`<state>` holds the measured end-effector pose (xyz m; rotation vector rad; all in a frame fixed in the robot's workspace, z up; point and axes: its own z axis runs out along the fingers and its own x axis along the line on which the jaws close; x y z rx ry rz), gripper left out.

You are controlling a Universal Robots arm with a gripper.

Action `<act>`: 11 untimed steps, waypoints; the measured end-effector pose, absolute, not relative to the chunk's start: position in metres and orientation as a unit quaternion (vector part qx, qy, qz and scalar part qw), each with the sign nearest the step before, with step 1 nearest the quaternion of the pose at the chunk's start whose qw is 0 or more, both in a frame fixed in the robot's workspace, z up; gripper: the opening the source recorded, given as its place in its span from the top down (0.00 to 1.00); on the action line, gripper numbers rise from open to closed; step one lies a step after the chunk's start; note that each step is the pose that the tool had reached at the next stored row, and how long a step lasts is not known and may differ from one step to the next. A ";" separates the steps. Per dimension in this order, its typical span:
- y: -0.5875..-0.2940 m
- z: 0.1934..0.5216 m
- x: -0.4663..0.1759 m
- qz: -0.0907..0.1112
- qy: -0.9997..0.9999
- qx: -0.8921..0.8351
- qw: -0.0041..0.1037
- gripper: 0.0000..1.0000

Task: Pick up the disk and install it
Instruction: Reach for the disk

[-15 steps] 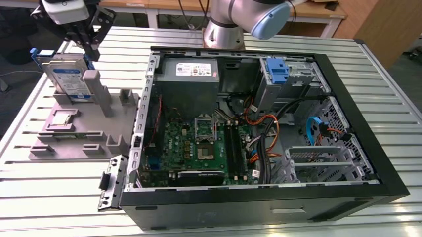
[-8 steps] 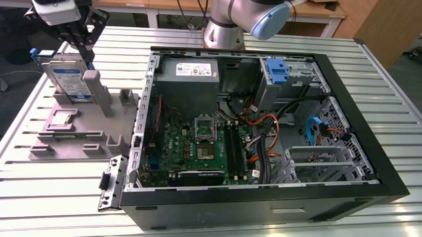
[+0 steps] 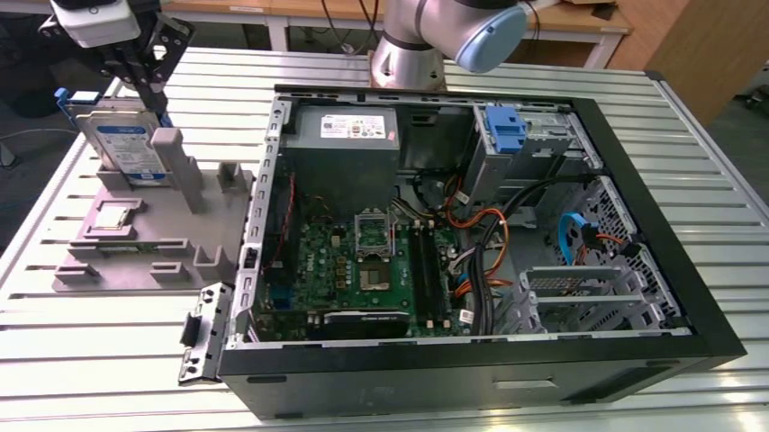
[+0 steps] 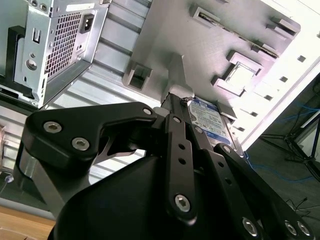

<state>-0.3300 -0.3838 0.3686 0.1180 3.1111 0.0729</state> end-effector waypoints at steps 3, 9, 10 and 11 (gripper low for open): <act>-0.383 0.368 -0.334 0.024 0.999 0.038 0.014 0.89; -0.382 0.366 -0.342 0.025 0.999 0.038 0.014 0.89; -0.382 0.366 -0.343 0.025 0.999 0.038 0.014 0.89; -0.381 0.366 -0.344 0.025 0.999 0.038 0.014 0.89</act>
